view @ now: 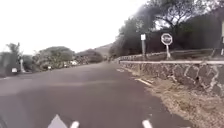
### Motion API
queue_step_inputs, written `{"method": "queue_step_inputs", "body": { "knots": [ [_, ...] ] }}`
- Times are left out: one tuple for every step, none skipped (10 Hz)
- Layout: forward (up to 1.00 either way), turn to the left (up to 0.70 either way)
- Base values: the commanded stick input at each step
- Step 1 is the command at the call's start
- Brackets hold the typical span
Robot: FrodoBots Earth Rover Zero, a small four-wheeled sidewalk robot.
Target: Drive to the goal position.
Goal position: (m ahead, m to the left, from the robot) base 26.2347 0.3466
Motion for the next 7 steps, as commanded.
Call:
{"method": "queue_step_inputs", "body": {
  "knots": [
    [0.5,0.0],
    [0.5,0.0],
    [0.5,0.0],
    [0.5,0.0],
    [0.5,0.0],
    [0.5,0.0],
    [0.5,0.0]
  ]
}}
